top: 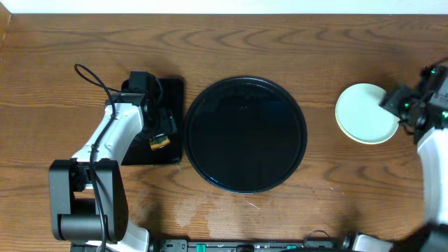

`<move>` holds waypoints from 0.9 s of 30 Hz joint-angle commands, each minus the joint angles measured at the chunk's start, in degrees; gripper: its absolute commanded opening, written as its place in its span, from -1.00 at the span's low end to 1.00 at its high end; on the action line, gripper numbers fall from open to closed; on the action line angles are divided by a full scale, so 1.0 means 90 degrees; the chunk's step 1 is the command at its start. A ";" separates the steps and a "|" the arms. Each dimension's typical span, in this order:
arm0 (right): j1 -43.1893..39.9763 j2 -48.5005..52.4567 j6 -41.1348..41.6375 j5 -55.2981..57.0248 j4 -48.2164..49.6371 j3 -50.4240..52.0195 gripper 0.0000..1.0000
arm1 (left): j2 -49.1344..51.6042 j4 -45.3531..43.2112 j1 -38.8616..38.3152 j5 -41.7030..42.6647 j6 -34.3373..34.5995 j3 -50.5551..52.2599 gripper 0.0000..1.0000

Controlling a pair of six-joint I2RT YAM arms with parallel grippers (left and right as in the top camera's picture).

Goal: Clean dirty plates on tray and stack at the side

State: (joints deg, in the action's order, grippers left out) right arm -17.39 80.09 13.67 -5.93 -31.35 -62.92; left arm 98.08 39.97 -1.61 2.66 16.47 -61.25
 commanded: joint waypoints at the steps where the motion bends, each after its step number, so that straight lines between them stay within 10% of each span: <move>1: 0.0923 -0.0741 -0.0301 -0.0843 -0.0160 -0.0022 0.28 | 0.0032 -0.0002 0.0017 -0.0056 -0.0041 0.0024 0.70; 8: 0.3206 -0.1185 -0.0889 -0.0896 -0.0661 -0.0022 0.38 | 0.0032 -0.0002 0.0017 -0.0056 -0.0041 0.0024 0.70; 11: 0.3922 -0.1185 -0.0884 -0.0899 -0.0631 -0.0022 0.98 | 0.0032 -0.0002 0.0017 -0.0056 -0.0041 0.0024 0.70; 27: 0.5049 -0.2084 -0.1676 -0.0328 -0.0971 -0.0022 0.99 | 0.0032 -0.0002 0.0017 -0.0056 -0.0039 0.0024 0.71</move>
State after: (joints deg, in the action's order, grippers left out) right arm 30.09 67.42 1.52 -12.38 -40.07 -62.92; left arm 98.08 39.97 -1.61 2.66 16.45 -61.25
